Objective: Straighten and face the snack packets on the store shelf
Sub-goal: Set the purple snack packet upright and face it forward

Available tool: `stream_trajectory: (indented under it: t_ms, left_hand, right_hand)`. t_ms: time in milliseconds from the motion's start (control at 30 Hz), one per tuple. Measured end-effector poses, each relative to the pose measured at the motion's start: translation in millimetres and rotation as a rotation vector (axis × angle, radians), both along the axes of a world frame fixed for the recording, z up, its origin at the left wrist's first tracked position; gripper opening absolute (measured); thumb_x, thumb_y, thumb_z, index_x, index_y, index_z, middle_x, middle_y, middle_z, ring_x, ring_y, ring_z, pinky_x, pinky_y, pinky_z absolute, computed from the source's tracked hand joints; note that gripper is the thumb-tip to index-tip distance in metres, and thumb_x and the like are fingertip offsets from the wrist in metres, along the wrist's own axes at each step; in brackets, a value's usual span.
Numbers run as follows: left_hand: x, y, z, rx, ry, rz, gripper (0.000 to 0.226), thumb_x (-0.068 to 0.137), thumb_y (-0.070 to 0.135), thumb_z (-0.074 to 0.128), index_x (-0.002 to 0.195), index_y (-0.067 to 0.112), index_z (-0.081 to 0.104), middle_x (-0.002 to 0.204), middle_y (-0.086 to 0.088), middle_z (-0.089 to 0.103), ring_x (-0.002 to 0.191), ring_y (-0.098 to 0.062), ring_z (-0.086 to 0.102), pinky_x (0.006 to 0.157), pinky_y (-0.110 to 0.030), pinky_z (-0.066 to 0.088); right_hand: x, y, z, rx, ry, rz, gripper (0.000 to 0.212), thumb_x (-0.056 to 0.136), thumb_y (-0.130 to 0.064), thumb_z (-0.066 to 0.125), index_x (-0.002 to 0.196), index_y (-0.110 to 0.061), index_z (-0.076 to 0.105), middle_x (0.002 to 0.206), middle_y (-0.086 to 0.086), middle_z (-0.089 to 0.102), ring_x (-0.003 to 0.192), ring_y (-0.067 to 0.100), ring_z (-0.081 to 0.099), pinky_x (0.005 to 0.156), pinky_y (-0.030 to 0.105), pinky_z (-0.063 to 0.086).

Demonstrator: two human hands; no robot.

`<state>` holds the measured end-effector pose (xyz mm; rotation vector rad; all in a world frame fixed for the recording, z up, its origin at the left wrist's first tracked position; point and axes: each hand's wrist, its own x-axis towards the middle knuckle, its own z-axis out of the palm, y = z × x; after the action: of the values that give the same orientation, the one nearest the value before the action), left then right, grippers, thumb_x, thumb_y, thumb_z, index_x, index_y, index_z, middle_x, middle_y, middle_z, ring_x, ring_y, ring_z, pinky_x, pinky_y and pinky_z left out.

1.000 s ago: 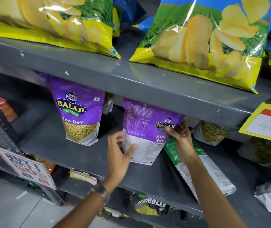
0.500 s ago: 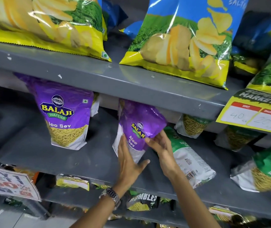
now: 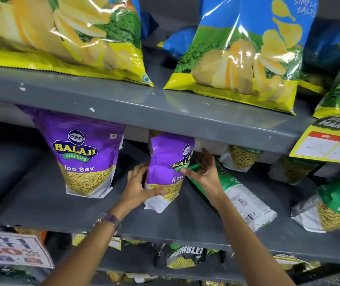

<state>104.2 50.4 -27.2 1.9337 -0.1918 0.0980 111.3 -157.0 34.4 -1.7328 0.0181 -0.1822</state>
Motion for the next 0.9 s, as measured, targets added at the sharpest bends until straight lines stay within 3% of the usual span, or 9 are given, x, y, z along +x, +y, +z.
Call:
stream_trajectory:
  t_ms: [100, 167, 267, 333, 400, 500, 567, 667, 900]
  left_hand:
    - [3, 10, 1, -0.055, 0.018, -0.036, 0.088, 0.042, 0.061, 0.071, 0.118, 0.019, 0.059, 0.11, 0.01, 0.044, 0.106, -0.009, 0.044, 0.084, -0.003, 0.033]
    - [4, 13, -1, -0.118, 0.027, -0.047, 0.079, 0.045, 0.053, 0.076, 0.116, 0.024, 0.056, 0.112, 0.007, 0.054, 0.097, -0.004, 0.056, 0.077, 0.003, 0.037]
    - [4, 14, -6, -0.289, 0.051, -0.016, 0.094, 0.049, 0.037, 0.086, 0.131, 0.02, 0.043, 0.118, -0.001, 0.063, 0.098, 0.001, 0.062, 0.081, -0.011, 0.049]
    - [2, 14, -12, -0.39, 0.06, 0.029, 0.103, 0.048, 0.044, 0.086, 0.135, 0.023, 0.036, 0.119, 0.001, 0.061, 0.105, -0.006, 0.063, 0.088, -0.022, 0.053]
    - [0, 13, -18, -0.452, 0.068, 0.052, 0.1, 0.048, 0.045, 0.084, 0.133, 0.028, 0.034, 0.118, 0.006, 0.059, 0.107, -0.007, 0.062, 0.091, -0.022, 0.052]
    - [-5, 10, -23, -0.456, 0.129, 0.033, 0.1, 0.039, 0.052, 0.089, 0.126, 0.036, 0.041, 0.124, 0.012, 0.059, 0.113, -0.002, 0.059, 0.094, -0.02, 0.049]
    - [-7, 6, -25, -0.395, 0.139, -0.005, 0.09, 0.039, 0.052, 0.09, 0.118, 0.043, 0.047, 0.123, 0.012, 0.062, 0.115, -0.006, 0.059, 0.096, -0.03, 0.05]
    - [-2, 3, -27, -0.344, 0.123, -0.008, 0.089, 0.04, 0.049, 0.091, 0.118, 0.036, 0.049, 0.122, 0.006, 0.063, 0.114, -0.014, 0.06, 0.097, -0.048, 0.05]
    - [2, 7, -27, -0.34, 0.13, -0.033, 0.083, 0.041, 0.049, 0.09, 0.114, 0.04, 0.051, 0.119, 0.007, 0.066, 0.111, -0.014, 0.062, 0.094, -0.05, 0.051]
  right_hand:
    - [1, 1, -2, -0.034, 0.031, 0.033, 0.095, 0.044, -0.02, 0.093, 0.125, -0.021, 0.041, 0.119, -0.007, 0.06, 0.11, 0.004, 0.059, 0.095, 0.032, 0.046]
    - [0, 2, -3, -0.032, 0.037, 0.018, 0.096, 0.042, -0.021, 0.092, 0.124, -0.015, 0.044, 0.117, -0.002, 0.063, 0.104, 0.009, 0.062, 0.091, 0.035, 0.049]
    - [-6, 4, -2, -0.025, 0.052, -0.004, 0.074, 0.044, -0.019, 0.087, 0.109, -0.019, 0.05, 0.104, 0.003, 0.059, 0.093, 0.015, 0.058, 0.08, 0.028, 0.05]
    - [-11, 5, -1, -0.021, 0.066, 0.012, 0.063, 0.046, -0.017, 0.085, 0.098, -0.022, 0.049, 0.1, 0.006, 0.054, 0.085, 0.012, 0.054, 0.07, 0.016, 0.05]
    - [-16, 5, -1, 0.01, 0.056, 0.031, 0.065, 0.047, -0.011, 0.084, 0.102, -0.017, 0.049, 0.105, 0.011, 0.056, 0.086, 0.01, 0.057, 0.066, 0.013, 0.051]
    - [-17, 5, -3, 0.066, 0.047, 0.032, 0.07, 0.054, 0.005, 0.083, 0.112, -0.008, 0.046, 0.107, 0.009, 0.061, 0.081, -0.002, 0.065, 0.064, 0.014, 0.052]
    - [-16, 10, -5, 0.066, 0.033, -0.005, 0.069, 0.057, 0.01, 0.082, 0.113, -0.007, 0.045, 0.11, 0.009, 0.063, 0.086, 0.002, 0.068, 0.07, 0.021, 0.054]
    - [-14, 16, -12, 0.036, 0.012, -0.076, 0.079, 0.051, -0.004, 0.088, 0.117, -0.009, 0.046, 0.114, 0.011, 0.067, 0.099, 0.021, 0.068, 0.084, 0.038, 0.056]
    - [-19, 17, -11, -0.056, -0.011, -0.119, 0.08, 0.052, -0.016, 0.091, 0.12, -0.015, 0.048, 0.107, 0.0, 0.07, 0.095, 0.014, 0.069, 0.083, 0.034, 0.057]
